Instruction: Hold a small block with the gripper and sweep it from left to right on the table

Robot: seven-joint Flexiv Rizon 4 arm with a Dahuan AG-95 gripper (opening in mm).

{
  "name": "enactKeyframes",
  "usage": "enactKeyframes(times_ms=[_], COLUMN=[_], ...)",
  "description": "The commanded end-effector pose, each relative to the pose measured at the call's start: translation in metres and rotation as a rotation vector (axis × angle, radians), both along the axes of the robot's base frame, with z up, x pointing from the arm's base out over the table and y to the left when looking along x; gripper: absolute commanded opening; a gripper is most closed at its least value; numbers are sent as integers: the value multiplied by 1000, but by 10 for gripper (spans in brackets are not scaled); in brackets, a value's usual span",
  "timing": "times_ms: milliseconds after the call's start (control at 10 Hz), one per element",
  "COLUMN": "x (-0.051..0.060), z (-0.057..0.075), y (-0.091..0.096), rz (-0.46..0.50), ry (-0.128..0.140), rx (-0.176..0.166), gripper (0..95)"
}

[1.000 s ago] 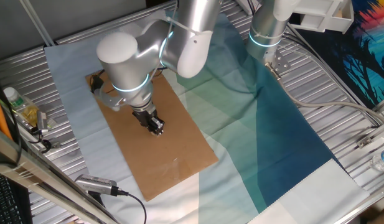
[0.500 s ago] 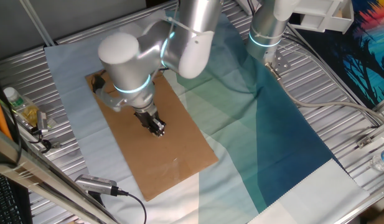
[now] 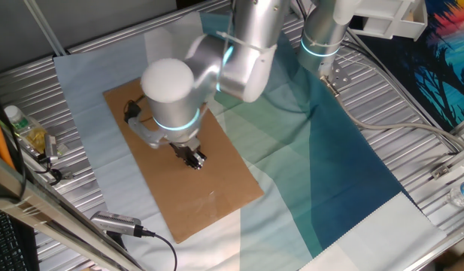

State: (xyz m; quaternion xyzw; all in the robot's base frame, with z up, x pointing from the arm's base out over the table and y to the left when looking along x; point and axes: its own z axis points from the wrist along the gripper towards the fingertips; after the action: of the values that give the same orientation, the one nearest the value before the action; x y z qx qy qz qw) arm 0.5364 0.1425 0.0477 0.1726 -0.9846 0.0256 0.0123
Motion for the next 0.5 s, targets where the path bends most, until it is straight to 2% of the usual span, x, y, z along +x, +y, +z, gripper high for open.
enactKeyframes(times_ms=[100, 500], x=[0, -2], z=[0, 0], y=[0, 4], rz=[1, -6], ry=[2, 1], rx=[10, 23], gripper=[0, 0])
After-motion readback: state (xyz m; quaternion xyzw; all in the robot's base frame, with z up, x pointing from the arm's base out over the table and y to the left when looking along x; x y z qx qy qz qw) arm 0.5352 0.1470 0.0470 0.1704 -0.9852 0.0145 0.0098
